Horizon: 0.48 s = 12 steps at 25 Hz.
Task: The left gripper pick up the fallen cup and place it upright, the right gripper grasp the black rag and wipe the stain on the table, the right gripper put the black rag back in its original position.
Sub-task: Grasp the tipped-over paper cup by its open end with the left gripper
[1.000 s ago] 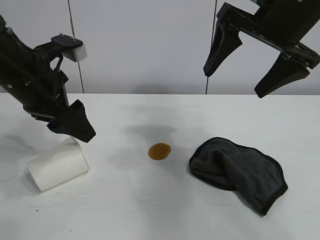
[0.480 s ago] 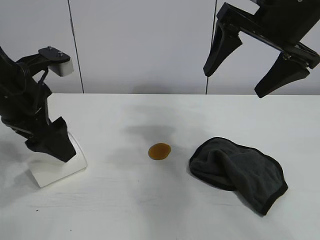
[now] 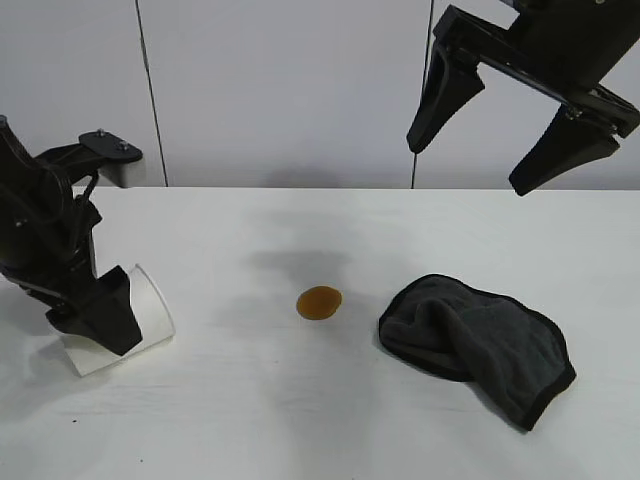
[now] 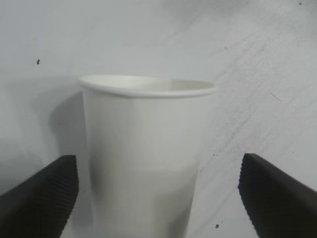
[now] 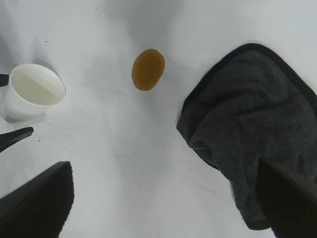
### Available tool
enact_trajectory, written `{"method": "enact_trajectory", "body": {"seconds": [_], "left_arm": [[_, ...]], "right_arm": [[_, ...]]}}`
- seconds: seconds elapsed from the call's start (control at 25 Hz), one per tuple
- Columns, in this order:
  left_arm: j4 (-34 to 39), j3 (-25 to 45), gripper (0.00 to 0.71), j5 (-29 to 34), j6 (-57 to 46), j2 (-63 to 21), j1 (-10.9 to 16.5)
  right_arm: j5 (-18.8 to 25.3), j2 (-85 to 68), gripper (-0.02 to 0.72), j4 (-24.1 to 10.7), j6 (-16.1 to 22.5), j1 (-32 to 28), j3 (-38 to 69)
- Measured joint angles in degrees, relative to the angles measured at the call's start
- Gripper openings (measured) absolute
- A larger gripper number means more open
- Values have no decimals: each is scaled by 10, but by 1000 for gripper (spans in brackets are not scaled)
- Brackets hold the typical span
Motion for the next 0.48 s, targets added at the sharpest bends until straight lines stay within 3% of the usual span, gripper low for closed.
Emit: {"method": "enact_trajectory", "body": {"seconds": [0.48], "left_arm": [[-24,-5,616,-17,18,37,-1]], "right_arm": [[0,0,694,0,0,0,0]]}}
